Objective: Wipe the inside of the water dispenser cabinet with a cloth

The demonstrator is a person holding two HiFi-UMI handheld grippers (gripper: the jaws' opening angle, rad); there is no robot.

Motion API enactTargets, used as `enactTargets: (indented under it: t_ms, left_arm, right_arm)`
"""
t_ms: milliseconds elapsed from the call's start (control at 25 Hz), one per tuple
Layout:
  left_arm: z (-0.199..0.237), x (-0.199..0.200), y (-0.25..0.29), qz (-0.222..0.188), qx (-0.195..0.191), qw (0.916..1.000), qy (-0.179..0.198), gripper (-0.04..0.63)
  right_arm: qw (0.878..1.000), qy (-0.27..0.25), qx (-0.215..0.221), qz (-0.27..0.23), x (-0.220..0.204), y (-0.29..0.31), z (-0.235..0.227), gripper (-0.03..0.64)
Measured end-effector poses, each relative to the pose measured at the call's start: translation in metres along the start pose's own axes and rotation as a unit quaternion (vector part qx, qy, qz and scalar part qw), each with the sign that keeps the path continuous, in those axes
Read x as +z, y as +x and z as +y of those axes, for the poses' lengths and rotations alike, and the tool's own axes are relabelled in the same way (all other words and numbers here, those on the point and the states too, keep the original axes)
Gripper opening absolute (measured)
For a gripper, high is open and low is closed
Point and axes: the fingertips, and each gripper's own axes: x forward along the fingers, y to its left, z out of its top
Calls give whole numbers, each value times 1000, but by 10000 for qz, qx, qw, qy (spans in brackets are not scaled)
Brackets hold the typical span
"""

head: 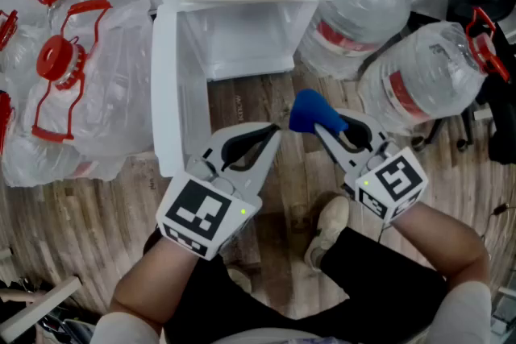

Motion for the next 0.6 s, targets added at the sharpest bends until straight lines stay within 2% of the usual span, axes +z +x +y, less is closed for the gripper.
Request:
enactTargets:
  t_ms: [320, 600]
  left_arm:
    - [-7, 3, -3, -92, -167, 9998, -83, 3]
    - [-8, 7, -1, -178, -235, 9991, -297, 3]
  right_arm:
    - [9999, -71, -58, 139, -1, 21, -2, 84]
    - [9996, -39, -186, 220, -5, 57, -27, 84]
